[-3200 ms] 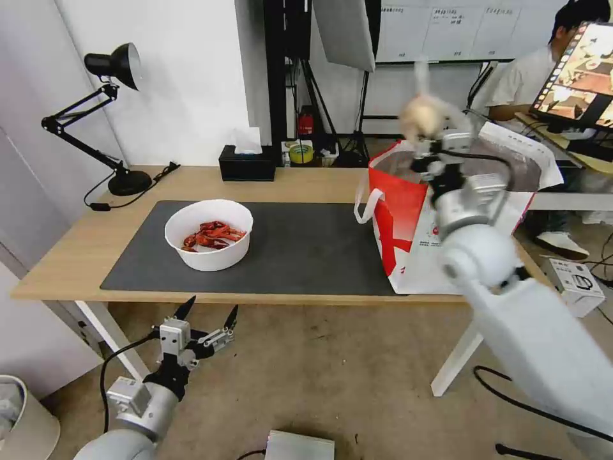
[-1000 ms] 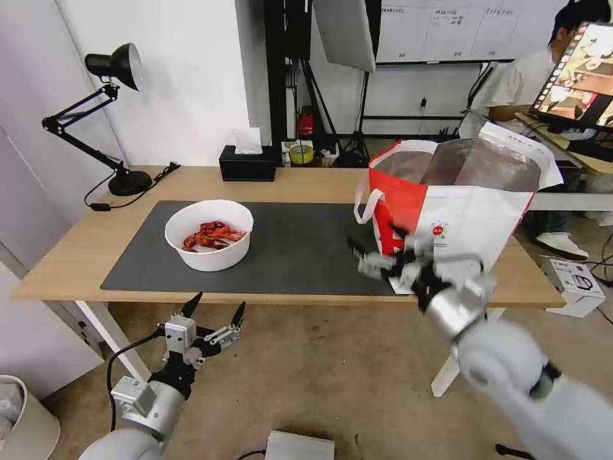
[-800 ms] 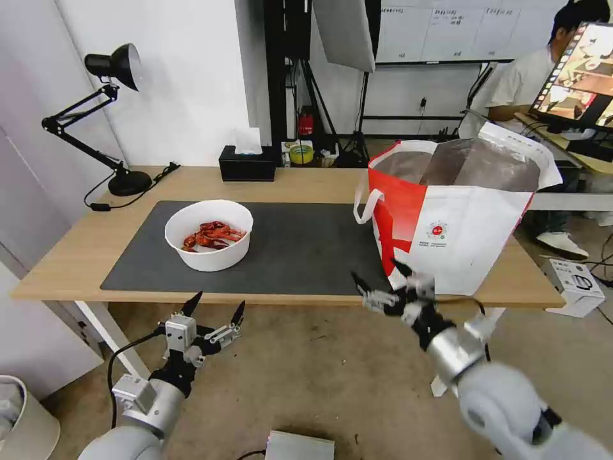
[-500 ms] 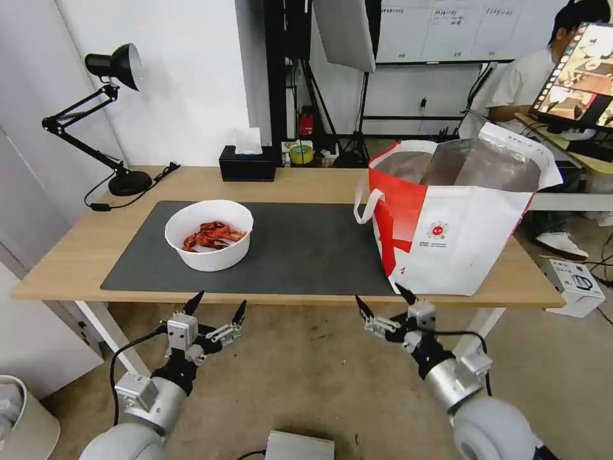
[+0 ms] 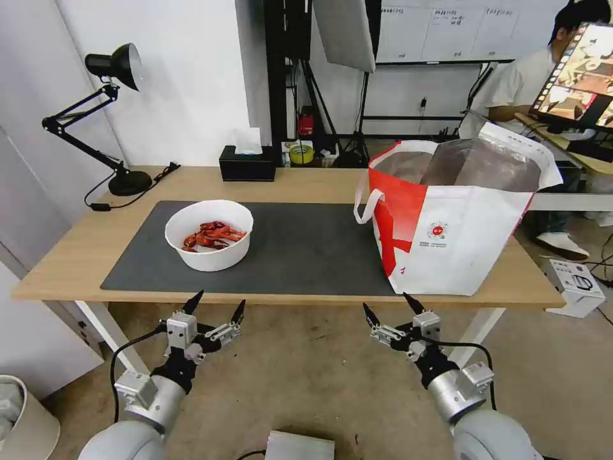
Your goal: Pick up the trash from the table and place it into the takeout bag.
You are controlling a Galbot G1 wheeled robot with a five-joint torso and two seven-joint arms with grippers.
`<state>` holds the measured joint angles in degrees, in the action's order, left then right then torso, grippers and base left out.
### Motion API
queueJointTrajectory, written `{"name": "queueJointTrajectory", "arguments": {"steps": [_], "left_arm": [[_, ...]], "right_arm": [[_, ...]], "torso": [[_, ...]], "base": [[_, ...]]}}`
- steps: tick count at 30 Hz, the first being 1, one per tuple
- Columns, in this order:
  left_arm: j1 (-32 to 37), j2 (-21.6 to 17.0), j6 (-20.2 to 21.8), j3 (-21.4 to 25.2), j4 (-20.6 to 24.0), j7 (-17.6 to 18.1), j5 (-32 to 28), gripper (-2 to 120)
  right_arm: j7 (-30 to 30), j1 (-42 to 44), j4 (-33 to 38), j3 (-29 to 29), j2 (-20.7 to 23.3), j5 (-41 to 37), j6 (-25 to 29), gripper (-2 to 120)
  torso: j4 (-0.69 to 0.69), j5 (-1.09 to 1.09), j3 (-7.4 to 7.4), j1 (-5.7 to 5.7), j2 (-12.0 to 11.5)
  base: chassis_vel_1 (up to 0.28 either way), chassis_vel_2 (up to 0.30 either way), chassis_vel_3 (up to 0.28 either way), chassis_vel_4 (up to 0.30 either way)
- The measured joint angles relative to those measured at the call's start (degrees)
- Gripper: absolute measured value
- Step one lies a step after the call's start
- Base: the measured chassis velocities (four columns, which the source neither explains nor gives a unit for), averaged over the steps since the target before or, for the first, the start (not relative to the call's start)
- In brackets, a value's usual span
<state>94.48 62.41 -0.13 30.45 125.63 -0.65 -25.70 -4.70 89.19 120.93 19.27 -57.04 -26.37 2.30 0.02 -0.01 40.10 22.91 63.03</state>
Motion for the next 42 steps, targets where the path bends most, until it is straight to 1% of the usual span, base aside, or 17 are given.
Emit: {"name": "queueJointTrajectory", "arguments": {"steps": [1, 4, 5, 8, 9, 12, 13, 16, 21, 24, 26, 28, 29, 32, 33, 37, 42], "left_arm": [[0.0, 0.0, 0.0, 0.0, 0.0, 0.0, 0.0, 100], [-4.4, -5.0, 2.4, 1.8, 0.0, 2.9, -5.4, 100], [-4.4, -5.0, 2.4, 1.8, 0.0, 2.9, -5.4, 100], [-9.6, -12.5, 6.3, 3.9, -0.9, 7.3, -12.4, 100], [-9.6, -12.5, 6.3, 3.9, -0.9, 7.3, -12.4, 100], [-16.2, -19.7, 9.7, 4.2, -4.8, 10.8, -19.8, 100], [-16.2, -19.7, 9.7, 4.2, -4.8, 10.8, -19.8, 100], [-24.0, -25.3, 13.2, 2.8, -9.8, 12.6, -27.8, 100], [-27.8, -28.0, 16.6, 2.1, -12.3, 13.0, -32.5, 100], [-36.7, -30.8, 24.5, -2.4, -18.0, 12.5, -40.8, 100], [-37.4, -31.1, 25.2, -2.9, -18.6, 12.1, -41.1, 100], [-40.6, -33.1, 29.4, -5.3, -21.3, 8.7, -41.8, 100], [-40.6, -33.1, 29.4, -5.3, -21.3, 8.7, -41.8, 100], [-44.6, -33.7, 33.7, -8.3, -23.8, 7.0, -43.1, 100], [-44.6, -33.7, 33.7, -8.3, -23.8, 7.0, -43.1, 100], [-50.2, -33.5, 39.1, -11.9, -26.5, 6.5, -46.5, 100], [-55.4, -32.7, 42.2, -16.5, -29.7, 6.3, -47.6, 100]], "right_arm": [[0.0, 0.0, 0.0, 0.0, 0.0, 0.0, 0.0, 100], [0.0, -0.1, 0.0, 0.0, 0.0, 0.0, -0.1, 100], [0.0, -0.1, 0.0, 0.0, 0.0, 0.0, -0.1, 100], [-0.1, -0.1, 0.0, 0.0, 0.0, -0.1, -0.1, 100], [-0.1, -0.1, 0.0, 0.0, 0.0, -0.1, -0.1, 100], [-0.1, -0.2, 0.0, 0.0, 0.1, -0.1, -0.1, 100], [-0.1, -0.2, 0.0, 0.0, 0.1, -0.1, -0.1, 100], [-0.1, -0.2, 0.0, 0.0, 0.1, -0.1, -0.2, 100], [-0.1, -0.2, 0.0, -0.1, 0.1, -0.1, -0.2, 100], [-0.1, -0.2, 0.0, -0.1, 0.1, -0.1, -0.2, 100], [-0.1, -0.2, 0.0, -0.1, 0.1, -0.1, -0.2, 100], [-0.1, -0.2, 0.0, -0.1, 0.1, -0.1, -0.2, 100], [-0.1, -0.2, 0.0, -0.1, 0.1, -0.1, -0.2, 100], [-0.1, -0.2, 0.1, -0.1, 0.1, -0.2, -0.2, 100], [-0.1, -0.2, 0.1, -0.1, 0.1, -0.2, -0.2, 100], [-0.1, -0.2, 0.1, -0.1, 0.1, -0.2, -0.2, 100], [-0.1, -0.2, 0.1, -0.1, 0.1, -0.2, -0.3, 100]], "torso": [[0.0, 0.0, 0.0, 0.0, 0.0], [-0.01, -0.01, 0.01, 0.0, 0.0], [-0.01, -0.01, 0.01, 0.0, 0.0], [-0.02, 0.0, 0.0, 0.01, 0.0], [-0.02, 0.0, 0.0, 0.01, 0.0], [-0.01, -0.01, 0.01, 0.01, 0.0], [-0.01, -0.01, 0.01, 0.01, 0.0], [-0.05, 0.0, 0.01, 0.02, 0.0], [0.0, 0.0, 0.01, 0.01, 0.0], [-0.02, -0.01, 0.01, 0.01, 0.0], [-0.02, -0.01, 0.01, 0.02, 0.0], [-0.02, 0.0, 0.01, 0.01, 0.0], [-0.02, 0.0, 0.01, 0.01, 0.0], [0.0, 0.0, 0.01, 0.01, 0.0], [0.0, 0.0, 0.01, 0.01, 0.0], [-0.02, 0.01, 0.01, 0.01, 0.0], [-0.01, 0.01, 0.01, 0.01, 0.0]], "base": [[0.0, 0.0, 0.0, 0.0], [0.0, 0.0, 0.0, 0.0], [0.0, 0.0, 0.0, 0.0], [0.0, 0.0, 0.0, 0.0], [0.0, 0.0, 0.0, 0.0], [0.0, 0.0, 0.0, 0.0], [0.0, 0.0, 0.0, 0.0], [0.0, 0.0, 0.0, 0.0], [0.0, 0.0, 0.0, 0.0], [0.0, 0.0, 0.0, 0.0], [0.0, 0.0, 0.0, 0.0], [0.0, 0.0, 0.0, 0.0], [0.0, 0.0, 0.0, 0.0], [0.0, 0.0, 0.0, 0.0], [0.0, 0.0, 0.0, 0.0], [0.0, 0.0, 0.0, 0.0], [0.0, 0.0, 0.0, 0.0]]}}
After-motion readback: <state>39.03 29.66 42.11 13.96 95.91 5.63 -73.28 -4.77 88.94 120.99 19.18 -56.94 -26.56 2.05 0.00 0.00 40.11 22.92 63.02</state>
